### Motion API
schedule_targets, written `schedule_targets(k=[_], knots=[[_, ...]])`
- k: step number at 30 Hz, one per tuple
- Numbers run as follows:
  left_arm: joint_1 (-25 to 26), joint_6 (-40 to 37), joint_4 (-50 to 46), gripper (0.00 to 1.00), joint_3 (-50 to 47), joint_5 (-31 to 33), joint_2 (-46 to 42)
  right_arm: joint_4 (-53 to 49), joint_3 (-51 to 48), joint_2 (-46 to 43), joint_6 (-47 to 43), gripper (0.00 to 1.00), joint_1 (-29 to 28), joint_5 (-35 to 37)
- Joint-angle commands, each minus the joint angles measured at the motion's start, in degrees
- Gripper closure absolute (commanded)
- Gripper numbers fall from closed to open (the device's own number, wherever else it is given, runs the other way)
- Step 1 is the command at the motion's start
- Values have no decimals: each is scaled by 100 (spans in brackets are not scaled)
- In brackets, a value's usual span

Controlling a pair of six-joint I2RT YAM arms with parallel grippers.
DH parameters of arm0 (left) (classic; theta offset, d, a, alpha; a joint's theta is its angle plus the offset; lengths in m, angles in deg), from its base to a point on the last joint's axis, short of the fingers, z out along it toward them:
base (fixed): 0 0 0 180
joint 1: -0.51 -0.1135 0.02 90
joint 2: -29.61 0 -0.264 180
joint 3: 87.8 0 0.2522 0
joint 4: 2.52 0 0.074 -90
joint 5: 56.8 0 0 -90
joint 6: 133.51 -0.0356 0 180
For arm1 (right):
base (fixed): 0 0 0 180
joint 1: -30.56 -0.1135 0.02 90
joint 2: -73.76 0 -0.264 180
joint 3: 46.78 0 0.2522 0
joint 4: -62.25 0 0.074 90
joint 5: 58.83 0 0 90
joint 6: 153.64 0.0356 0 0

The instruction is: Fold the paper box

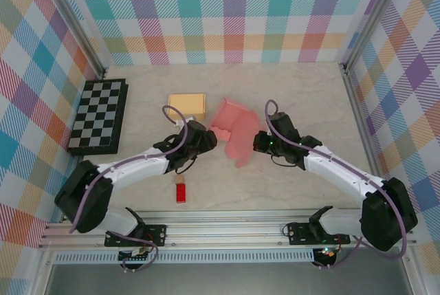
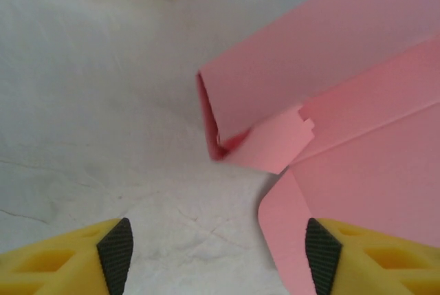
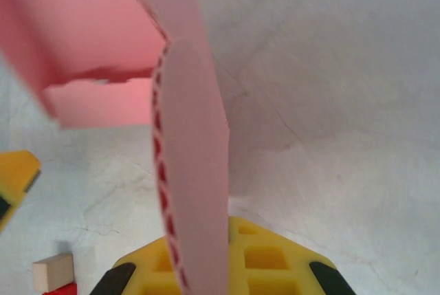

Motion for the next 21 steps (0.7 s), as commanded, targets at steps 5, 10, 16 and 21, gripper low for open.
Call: schedule_targets(k=[5,10,16,21], knots=[[-69,-236,60,35,551,-518,985,624,-619,153,1289,98,25,-418],[-70,-87,471,41,325,12,1109,922,-976,145,1677,98,27,-568],[-71,-393,701,58,359,732,1136,961,-1034,197,1923,98,-8,-879],[-64,-468,645,92,626,687,1483,1145,-1108,134,2174,95,-103,-1003]])
